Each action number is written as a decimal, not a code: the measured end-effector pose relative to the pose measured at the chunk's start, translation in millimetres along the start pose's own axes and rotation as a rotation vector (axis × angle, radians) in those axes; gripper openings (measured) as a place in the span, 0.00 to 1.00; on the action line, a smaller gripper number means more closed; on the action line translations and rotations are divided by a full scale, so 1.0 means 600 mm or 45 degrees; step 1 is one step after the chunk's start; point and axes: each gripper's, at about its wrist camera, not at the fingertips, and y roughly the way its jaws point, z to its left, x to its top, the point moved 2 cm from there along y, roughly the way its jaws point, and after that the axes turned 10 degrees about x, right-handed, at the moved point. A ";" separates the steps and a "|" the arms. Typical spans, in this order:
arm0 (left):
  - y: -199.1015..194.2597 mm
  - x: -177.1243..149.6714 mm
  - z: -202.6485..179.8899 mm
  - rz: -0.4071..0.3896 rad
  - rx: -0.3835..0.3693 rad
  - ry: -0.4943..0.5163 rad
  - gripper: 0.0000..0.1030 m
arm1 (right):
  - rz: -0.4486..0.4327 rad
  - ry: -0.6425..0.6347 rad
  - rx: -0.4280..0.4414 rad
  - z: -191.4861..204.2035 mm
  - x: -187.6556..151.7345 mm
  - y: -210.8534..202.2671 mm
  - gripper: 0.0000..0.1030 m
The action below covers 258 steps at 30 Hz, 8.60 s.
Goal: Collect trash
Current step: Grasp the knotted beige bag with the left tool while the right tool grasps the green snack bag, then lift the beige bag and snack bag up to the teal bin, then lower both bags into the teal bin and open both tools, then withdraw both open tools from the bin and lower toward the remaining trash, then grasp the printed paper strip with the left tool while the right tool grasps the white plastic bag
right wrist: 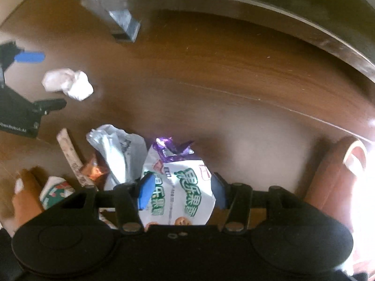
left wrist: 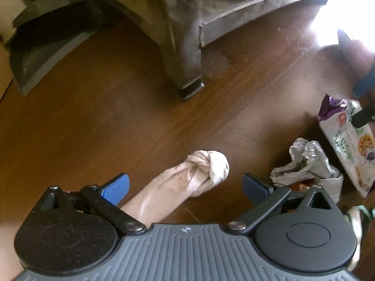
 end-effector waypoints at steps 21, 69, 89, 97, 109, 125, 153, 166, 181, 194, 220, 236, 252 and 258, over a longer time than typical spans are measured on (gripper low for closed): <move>0.062 -0.008 -0.017 0.119 -0.082 -0.082 0.32 | 0.033 0.001 -0.013 0.000 0.010 0.053 0.02; -0.812 -0.038 0.215 -0.635 0.452 -0.539 0.26 | -1.053 -0.482 -0.224 0.281 -0.184 -0.747 0.00; -1.095 0.228 0.199 -1.012 0.307 -0.570 0.26 | -1.574 -0.477 -0.465 0.290 -0.088 -1.085 0.00; -1.106 0.348 0.201 -1.055 0.243 -0.574 0.26 | -1.579 -0.460 -0.542 0.284 -0.036 -1.113 0.00; -1.014 0.469 0.216 -0.945 0.083 -0.641 0.26 | -1.361 -0.543 -0.595 0.258 0.056 -1.034 0.00; -0.848 0.514 0.220 -0.651 0.009 -0.669 0.27 | -1.227 -0.564 -0.525 0.220 0.123 -0.993 0.03; -0.987 0.393 0.151 -0.819 0.108 -0.555 0.78 | -1.327 -0.523 -0.364 0.276 -0.027 -1.048 0.45; -1.038 0.278 0.138 -0.848 0.196 -0.563 0.81 | -1.330 -0.560 -0.257 0.314 -0.107 -1.037 0.53; -0.924 0.141 0.147 -0.790 0.196 -0.537 0.97 | -1.149 -0.551 -0.100 0.309 -0.131 -0.878 0.56; -0.637 0.017 0.182 -0.553 0.204 -0.506 0.98 | -0.880 -0.399 0.018 0.247 -0.108 -0.602 0.57; -0.006 -0.139 0.023 0.372 -0.277 -0.470 0.97 | -0.033 -0.383 0.047 0.160 -0.008 -0.064 0.56; 0.104 -0.157 -0.001 0.597 -0.331 -0.933 0.94 | 0.203 -0.398 0.065 0.145 -0.021 0.097 0.55; 0.067 -0.129 0.017 0.564 -0.131 -0.938 0.31 | 0.120 -0.411 -0.018 0.153 -0.005 0.106 0.33; 0.038 -0.143 0.066 0.467 -0.051 -0.994 0.30 | 0.011 -0.366 -0.045 0.130 0.004 0.049 0.30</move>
